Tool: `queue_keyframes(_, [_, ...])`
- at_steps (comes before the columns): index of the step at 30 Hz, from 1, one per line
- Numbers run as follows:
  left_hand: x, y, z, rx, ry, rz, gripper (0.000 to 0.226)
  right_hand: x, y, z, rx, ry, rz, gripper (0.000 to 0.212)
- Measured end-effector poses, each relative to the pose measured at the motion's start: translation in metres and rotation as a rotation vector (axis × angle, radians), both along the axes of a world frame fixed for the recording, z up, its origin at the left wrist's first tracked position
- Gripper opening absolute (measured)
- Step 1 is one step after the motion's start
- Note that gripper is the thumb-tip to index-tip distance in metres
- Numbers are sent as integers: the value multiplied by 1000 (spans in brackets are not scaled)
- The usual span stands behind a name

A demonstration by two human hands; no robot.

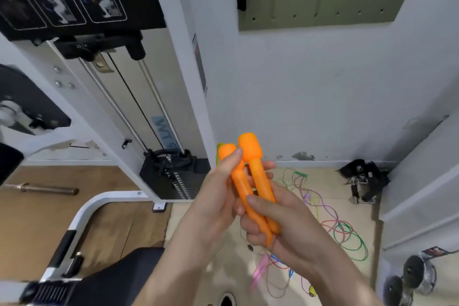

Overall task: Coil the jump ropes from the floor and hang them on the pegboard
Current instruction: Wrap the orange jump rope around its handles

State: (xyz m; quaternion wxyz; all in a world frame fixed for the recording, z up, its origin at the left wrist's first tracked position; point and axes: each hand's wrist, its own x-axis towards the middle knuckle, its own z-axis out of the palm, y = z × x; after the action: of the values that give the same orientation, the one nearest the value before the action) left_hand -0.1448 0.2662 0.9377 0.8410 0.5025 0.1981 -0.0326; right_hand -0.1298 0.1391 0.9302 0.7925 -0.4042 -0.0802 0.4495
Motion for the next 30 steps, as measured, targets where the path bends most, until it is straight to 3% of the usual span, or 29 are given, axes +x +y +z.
queue_keyframes(4, [-7,12,11,-383,-144,35,57,-24,2,-11,187,185,221,53])
queue_keyframes(8, [-14,14,11,-517,-237,-88,33,-42,8,-13,327,289,361,39])
queue_keyframes(12, [-25,24,15,-464,-261,-73,14,-54,21,-18,402,264,453,22])
queue_keyframes(15, [-33,39,15,-388,-230,0,15,-62,37,-20,456,294,493,20])
queue_keyframes(22, [-58,74,30,-154,-284,32,9,-75,68,-17,333,211,568,35])
queue_keyframes(25, [-65,81,38,-40,-299,43,10,-74,78,-9,190,132,554,25])
queue_keyframes(27, [-65,86,40,-21,-282,80,13,-73,84,-5,103,107,517,29])
queue_keyframes(30, [-66,93,42,-27,-209,82,21,-76,89,-2,102,158,502,23])
